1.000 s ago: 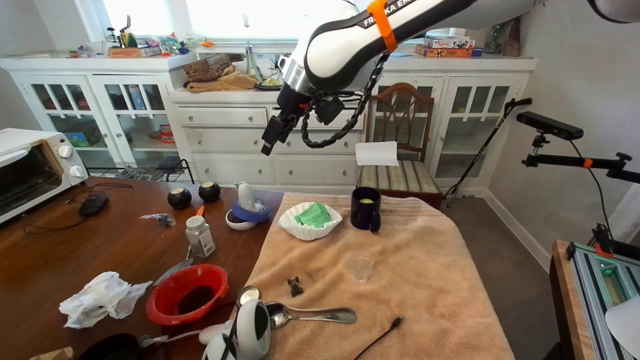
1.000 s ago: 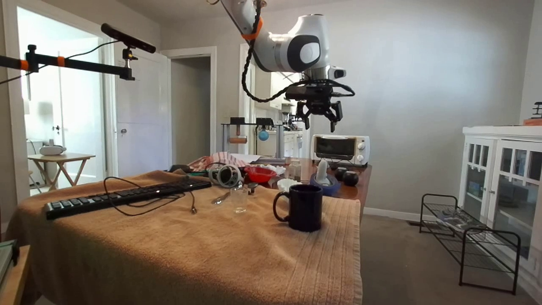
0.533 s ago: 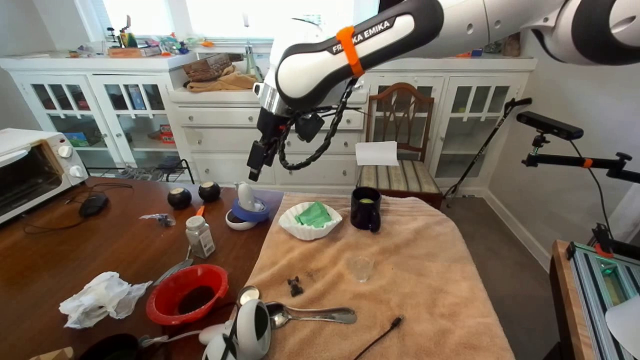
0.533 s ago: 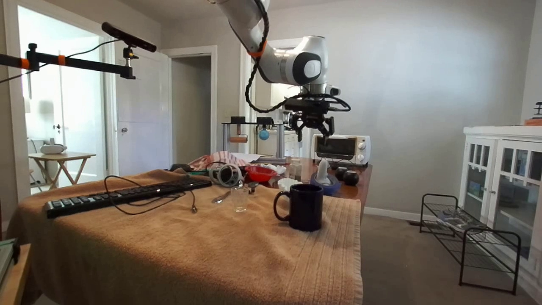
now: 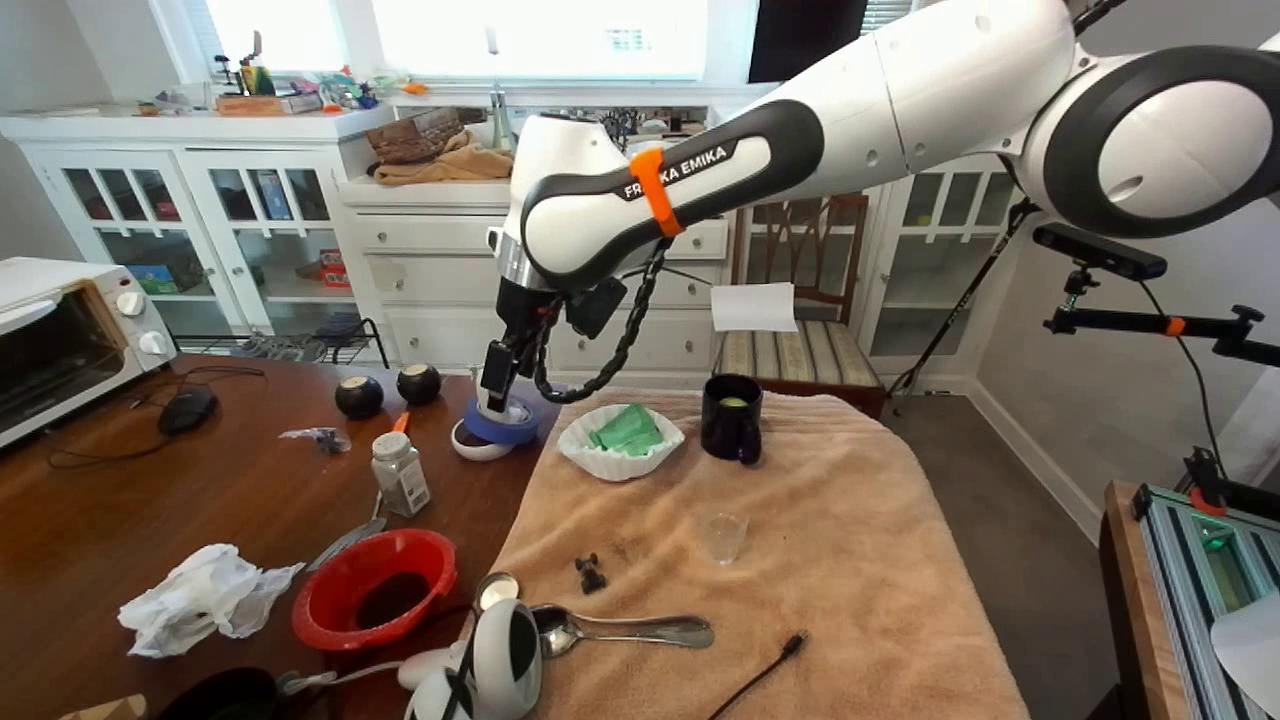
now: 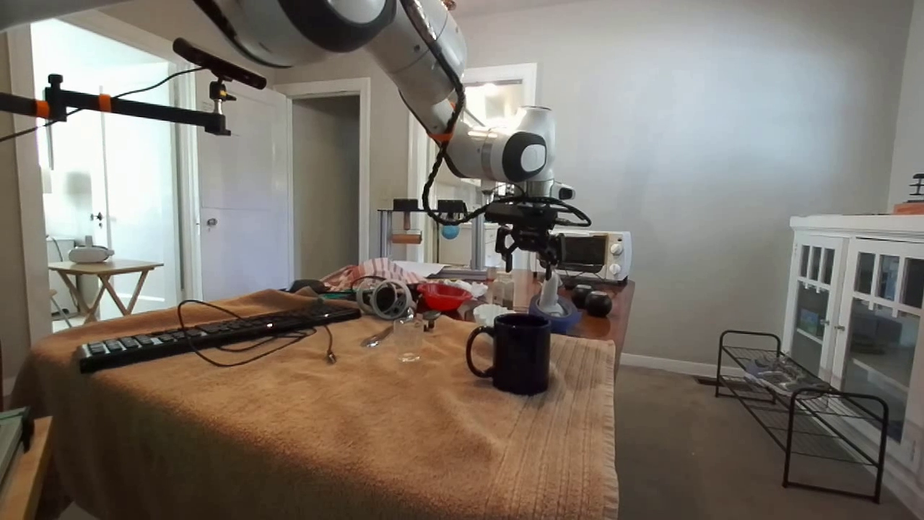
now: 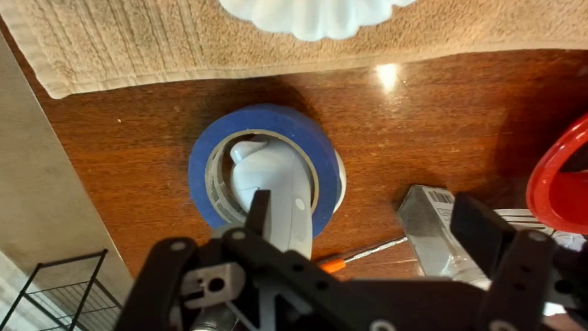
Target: Move the controller forward
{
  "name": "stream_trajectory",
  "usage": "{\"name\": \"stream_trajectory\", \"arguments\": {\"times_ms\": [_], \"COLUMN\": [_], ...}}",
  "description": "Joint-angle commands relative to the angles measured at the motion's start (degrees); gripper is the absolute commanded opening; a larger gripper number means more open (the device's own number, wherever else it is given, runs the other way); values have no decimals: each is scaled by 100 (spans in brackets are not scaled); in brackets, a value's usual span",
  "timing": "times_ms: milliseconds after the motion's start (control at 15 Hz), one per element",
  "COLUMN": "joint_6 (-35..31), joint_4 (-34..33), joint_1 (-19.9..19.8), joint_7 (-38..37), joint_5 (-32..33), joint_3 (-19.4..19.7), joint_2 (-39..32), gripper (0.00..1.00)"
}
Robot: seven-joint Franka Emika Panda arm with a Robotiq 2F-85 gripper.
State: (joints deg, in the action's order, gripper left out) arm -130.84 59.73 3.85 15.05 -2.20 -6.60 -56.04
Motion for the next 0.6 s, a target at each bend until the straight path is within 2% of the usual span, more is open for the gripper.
{"name": "stream_trajectory", "arguments": {"times_ms": [0,333,533], "joint_6": [-157,-660,-627], "joint_4": [-685,-1049,-1330], "joint_1": [-93,-81,-44], "joint_7": [365,233,164], "joint_5": [-18,52,80], "joint_3": [-178,-34,3], "joint_2": [-538,-836,-1031], "gripper": [100,100,100]}}
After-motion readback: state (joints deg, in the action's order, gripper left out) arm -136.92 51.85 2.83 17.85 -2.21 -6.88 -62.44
